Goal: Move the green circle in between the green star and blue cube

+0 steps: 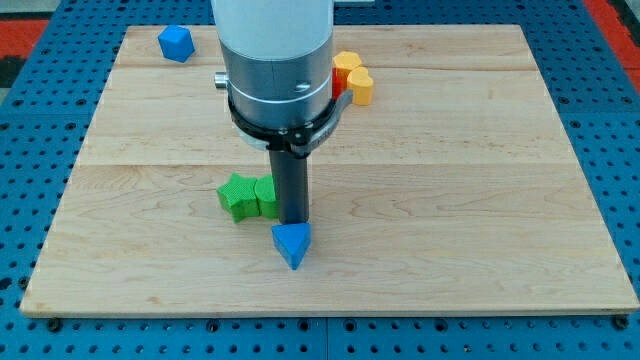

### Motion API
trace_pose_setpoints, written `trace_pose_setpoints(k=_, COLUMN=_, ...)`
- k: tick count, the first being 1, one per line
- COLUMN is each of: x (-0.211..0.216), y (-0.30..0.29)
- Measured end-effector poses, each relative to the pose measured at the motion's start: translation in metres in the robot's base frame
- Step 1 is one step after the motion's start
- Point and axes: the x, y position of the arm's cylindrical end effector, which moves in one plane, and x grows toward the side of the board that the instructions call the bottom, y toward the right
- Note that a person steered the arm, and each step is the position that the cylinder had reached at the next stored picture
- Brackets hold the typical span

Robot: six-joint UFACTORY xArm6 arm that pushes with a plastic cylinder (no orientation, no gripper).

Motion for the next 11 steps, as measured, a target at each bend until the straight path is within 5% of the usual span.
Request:
trace_pose_setpoints(k=2, x=-0.042, y=0.001)
trace_pose_setpoints(k=4, x=0.004, y=0.036)
trace_pose_setpoints(k=6, x=-0.065, y=-0.012)
trace_pose_setpoints(k=8, x=-0.035, y=-0.021)
trace_pose_setpoints(k=11, x=-0.089, y=-0.117)
